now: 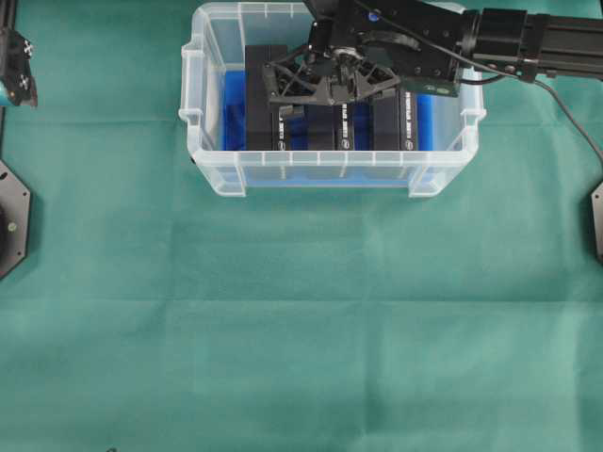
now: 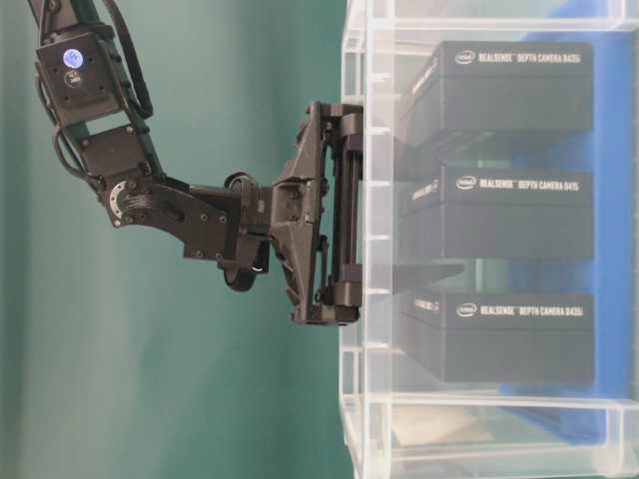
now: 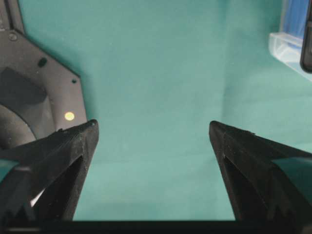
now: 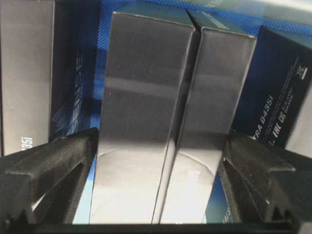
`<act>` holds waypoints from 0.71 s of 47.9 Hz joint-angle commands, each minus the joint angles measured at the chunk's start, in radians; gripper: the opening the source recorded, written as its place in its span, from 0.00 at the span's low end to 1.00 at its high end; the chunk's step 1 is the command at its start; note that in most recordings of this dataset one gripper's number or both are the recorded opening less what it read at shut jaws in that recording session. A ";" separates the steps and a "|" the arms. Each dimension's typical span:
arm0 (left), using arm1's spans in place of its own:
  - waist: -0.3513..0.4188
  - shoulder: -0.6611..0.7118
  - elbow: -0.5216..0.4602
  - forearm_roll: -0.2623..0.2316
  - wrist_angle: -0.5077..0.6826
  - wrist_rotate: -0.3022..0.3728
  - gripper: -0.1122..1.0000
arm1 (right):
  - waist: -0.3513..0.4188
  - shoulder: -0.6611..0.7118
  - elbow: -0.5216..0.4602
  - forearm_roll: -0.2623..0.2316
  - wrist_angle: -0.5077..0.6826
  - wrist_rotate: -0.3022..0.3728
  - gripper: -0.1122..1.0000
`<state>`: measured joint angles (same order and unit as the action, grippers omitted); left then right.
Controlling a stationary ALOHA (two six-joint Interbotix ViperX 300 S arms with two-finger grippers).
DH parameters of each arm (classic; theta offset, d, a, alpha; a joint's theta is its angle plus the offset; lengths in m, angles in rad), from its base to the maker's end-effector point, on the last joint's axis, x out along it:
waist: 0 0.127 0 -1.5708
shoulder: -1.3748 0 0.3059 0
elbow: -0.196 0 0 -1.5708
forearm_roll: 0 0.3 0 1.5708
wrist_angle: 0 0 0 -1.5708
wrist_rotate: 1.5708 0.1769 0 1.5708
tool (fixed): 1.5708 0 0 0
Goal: Take out the box from the case.
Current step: 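Lower the right gripper around the middle box and close on it, then lift the middle black box straight up out of the case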
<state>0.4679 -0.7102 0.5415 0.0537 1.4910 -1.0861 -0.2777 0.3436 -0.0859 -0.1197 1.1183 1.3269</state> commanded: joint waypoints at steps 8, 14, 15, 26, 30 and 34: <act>0.003 -0.002 -0.008 0.003 0.002 0.000 0.97 | 0.029 -0.015 -0.008 -0.048 0.002 0.035 0.71; 0.003 -0.002 -0.009 0.003 0.002 0.000 0.97 | 0.034 -0.015 -0.008 -0.061 0.002 0.055 0.71; 0.003 -0.003 -0.009 0.002 0.002 0.000 0.97 | 0.034 -0.015 -0.008 -0.061 0.002 0.057 0.71; 0.003 -0.002 -0.008 0.002 0.002 0.000 0.97 | 0.034 -0.015 -0.008 -0.060 0.003 0.063 0.71; 0.003 -0.003 -0.009 0.002 0.002 0.000 0.97 | 0.034 -0.015 -0.008 -0.060 0.003 0.074 0.71; 0.002 -0.003 -0.008 0.002 0.002 0.000 0.97 | 0.034 -0.017 -0.011 -0.060 0.003 0.086 0.71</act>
<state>0.4679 -0.7118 0.5415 0.0537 1.4926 -1.0861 -0.2500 0.3467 -0.0859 -0.1779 1.1213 1.4036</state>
